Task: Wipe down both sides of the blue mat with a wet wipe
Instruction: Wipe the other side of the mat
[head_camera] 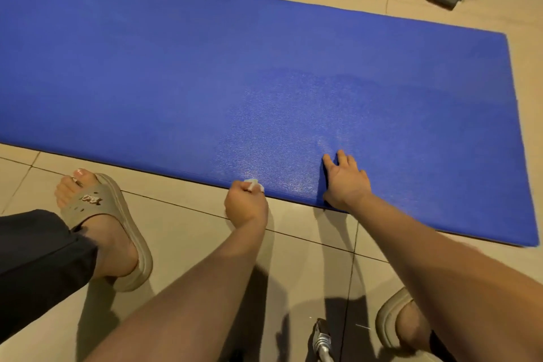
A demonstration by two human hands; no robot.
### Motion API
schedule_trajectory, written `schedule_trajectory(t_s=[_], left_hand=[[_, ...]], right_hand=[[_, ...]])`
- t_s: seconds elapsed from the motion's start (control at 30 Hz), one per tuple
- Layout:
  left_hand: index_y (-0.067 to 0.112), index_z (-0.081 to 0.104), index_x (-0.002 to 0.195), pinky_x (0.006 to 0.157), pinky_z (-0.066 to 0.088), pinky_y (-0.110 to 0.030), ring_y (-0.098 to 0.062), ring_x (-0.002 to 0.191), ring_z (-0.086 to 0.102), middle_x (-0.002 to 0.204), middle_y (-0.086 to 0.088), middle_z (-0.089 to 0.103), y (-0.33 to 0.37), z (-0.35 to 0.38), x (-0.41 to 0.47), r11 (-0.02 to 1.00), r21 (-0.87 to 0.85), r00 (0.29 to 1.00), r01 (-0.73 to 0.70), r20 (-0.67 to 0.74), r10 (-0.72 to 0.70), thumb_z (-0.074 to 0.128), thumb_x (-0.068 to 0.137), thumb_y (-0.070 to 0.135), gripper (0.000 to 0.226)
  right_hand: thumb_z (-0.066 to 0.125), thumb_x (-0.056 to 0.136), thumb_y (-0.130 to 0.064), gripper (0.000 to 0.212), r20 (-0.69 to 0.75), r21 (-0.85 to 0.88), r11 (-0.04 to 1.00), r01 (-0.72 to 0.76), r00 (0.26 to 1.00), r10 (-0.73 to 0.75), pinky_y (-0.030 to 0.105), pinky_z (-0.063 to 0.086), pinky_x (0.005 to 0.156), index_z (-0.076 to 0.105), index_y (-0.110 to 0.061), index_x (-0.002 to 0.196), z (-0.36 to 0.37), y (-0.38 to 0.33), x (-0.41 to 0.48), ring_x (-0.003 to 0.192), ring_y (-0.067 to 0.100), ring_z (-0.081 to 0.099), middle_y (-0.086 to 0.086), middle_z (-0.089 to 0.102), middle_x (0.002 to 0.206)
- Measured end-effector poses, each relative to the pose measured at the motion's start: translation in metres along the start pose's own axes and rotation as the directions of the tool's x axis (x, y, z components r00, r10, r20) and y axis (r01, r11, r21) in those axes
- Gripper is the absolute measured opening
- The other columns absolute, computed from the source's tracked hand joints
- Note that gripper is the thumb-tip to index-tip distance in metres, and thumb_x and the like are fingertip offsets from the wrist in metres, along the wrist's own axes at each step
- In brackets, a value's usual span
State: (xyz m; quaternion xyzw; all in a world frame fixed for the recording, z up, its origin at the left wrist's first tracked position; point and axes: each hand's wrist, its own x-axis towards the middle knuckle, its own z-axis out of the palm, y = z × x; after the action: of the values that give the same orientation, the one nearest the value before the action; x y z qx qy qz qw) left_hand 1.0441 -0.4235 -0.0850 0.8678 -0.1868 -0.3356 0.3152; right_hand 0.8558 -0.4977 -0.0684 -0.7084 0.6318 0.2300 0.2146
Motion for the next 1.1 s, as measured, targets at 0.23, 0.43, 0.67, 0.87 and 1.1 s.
schedule_trajectory(t_s=[0.23, 0.43, 0.67, 0.87, 1.1], left_hand=[[0.018, 0.066, 0.077, 0.061, 0.037, -0.016, -0.024, 0.078, 0.066, 0.081, -0.003, 0.072, -0.012, 0.048, -0.07, 0.998, -0.07, 0.957, 0.004, 0.288, 0.016, 0.08, 0.082, 0.019, 0.015], [0.014, 0.071, 0.085, 0.072, 0.041, -0.018, -0.022, 0.079, 0.067, 0.08, 0.002, 0.066, -0.004, 0.032, -0.04, 0.945, -0.233, 0.973, 0.228, 0.098, -0.21, 0.08, 0.084, 0.017, 0.009], [0.021, 0.071, 0.073, 0.082, 0.062, -0.039, -0.022, 0.074, 0.073, 0.078, 0.002, 0.074, -0.009, 0.044, -0.034, 0.879, -0.315, 0.93, 0.357, 0.208, -0.303, 0.087, 0.074, 0.016, 0.016], [0.013, 0.069, 0.087, 0.067, 0.05, -0.024, -0.022, 0.077, 0.067, 0.09, -0.007, 0.071, 0.001, 0.006, 0.018, 0.846, -0.412, 0.928, 0.339, 0.002, -0.371, 0.081, 0.084, 0.015, 0.013], [0.011, 0.065, 0.087, 0.073, 0.048, -0.027, -0.027, 0.08, 0.067, 0.088, -0.007, 0.07, -0.002, -0.013, 0.031, 0.905, -0.343, 0.964, 0.252, 0.002, -0.267, 0.08, 0.086, 0.021, 0.017]], right_hand=[[0.06, 0.092, -0.018, 0.062, -0.022, 0.192, 0.981, 0.039, 0.999, -0.035, 0.049, 0.045, 0.101, 0.035, -0.015, 0.149, 0.018, 0.004, -0.018, 0.147, 0.033, 0.021, 0.013, 0.019, 0.16], [0.056, 0.093, -0.017, 0.067, -0.07, 0.198, 0.98, 0.011, 0.998, 0.004, 0.051, 0.036, 0.112, 0.032, -0.022, 0.155, 0.024, 0.009, -0.024, 0.152, 0.027, 0.015, 0.006, 0.012, 0.167], [0.061, 0.094, -0.023, 0.075, -0.041, 0.163, 0.985, -0.053, 0.997, 0.061, 0.052, 0.027, 0.117, 0.021, -0.016, 0.158, 0.024, -0.012, -0.027, 0.155, 0.031, 0.001, 0.009, 0.0, 0.169], [0.061, 0.095, -0.028, 0.078, 0.001, 0.102, 0.989, -0.107, 0.994, 0.108, 0.053, 0.03, 0.116, 0.018, -0.008, 0.156, 0.019, -0.028, -0.025, 0.153, 0.038, 0.0, 0.015, -0.002, 0.167], [0.056, 0.092, -0.022, 0.043, -0.177, 0.196, 0.978, -0.073, 0.978, 0.109, 0.046, 0.041, 0.101, 0.05, -0.009, 0.132, 0.008, -0.071, -0.018, 0.132, 0.036, 0.039, 0.016, 0.037, 0.147]])
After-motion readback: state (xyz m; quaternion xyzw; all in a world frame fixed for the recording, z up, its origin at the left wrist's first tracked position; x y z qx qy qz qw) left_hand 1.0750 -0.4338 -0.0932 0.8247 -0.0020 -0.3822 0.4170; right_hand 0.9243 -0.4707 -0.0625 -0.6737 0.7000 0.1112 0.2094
